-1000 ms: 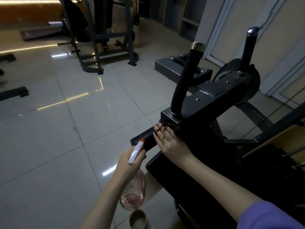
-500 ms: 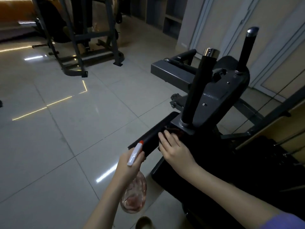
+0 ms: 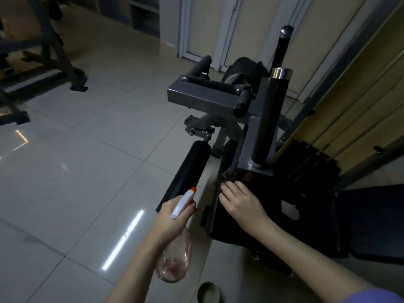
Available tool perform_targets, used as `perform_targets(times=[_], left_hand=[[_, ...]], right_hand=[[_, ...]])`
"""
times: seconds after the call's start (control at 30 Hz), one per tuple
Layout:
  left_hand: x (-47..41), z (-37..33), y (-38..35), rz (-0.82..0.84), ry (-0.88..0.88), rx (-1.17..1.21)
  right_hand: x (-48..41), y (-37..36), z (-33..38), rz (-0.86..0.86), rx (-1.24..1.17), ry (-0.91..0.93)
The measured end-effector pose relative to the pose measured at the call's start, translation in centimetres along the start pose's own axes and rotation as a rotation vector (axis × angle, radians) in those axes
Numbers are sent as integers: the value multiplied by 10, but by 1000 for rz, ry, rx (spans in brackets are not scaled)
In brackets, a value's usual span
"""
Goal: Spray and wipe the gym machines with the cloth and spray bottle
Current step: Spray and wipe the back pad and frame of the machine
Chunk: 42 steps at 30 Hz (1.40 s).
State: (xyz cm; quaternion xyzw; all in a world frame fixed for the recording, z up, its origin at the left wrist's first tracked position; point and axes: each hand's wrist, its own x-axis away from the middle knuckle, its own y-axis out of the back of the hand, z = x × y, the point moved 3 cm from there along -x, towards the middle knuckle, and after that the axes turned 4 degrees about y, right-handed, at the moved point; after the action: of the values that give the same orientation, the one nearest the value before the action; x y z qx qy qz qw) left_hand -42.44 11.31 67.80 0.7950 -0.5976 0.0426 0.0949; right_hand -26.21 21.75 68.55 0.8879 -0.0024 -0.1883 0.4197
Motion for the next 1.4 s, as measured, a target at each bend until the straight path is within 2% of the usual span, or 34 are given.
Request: perform_targets(times=[0.17,0.4,0.5,0.63,0.77,1.07,1.17,1.4], left_hand=[[-12,-6,-2,98,19,29],[-21,-26,-10,119,-35,41],[-34,-22,-7,108,4,87],[-73,-12,-2,261,-24,10],[-126,-8,14,443,-51,-31],[-196,-16,35,935,-16,-231],[-201,-21,25,997,-27,-237],[-207,-23,11,991,46,-229]], right_hand=[[15,7,-8,7,57,31],[9,1,-13,91,48,20],[7,-1,-11,95,60,-1],[8,-14,-2,103,88,-46],[-17,-21,12,111,96,-173],[-56,-12,36,233,139,-671],[-56,4,34,267,184,-720],[-65,13,29,319,256,-757]])
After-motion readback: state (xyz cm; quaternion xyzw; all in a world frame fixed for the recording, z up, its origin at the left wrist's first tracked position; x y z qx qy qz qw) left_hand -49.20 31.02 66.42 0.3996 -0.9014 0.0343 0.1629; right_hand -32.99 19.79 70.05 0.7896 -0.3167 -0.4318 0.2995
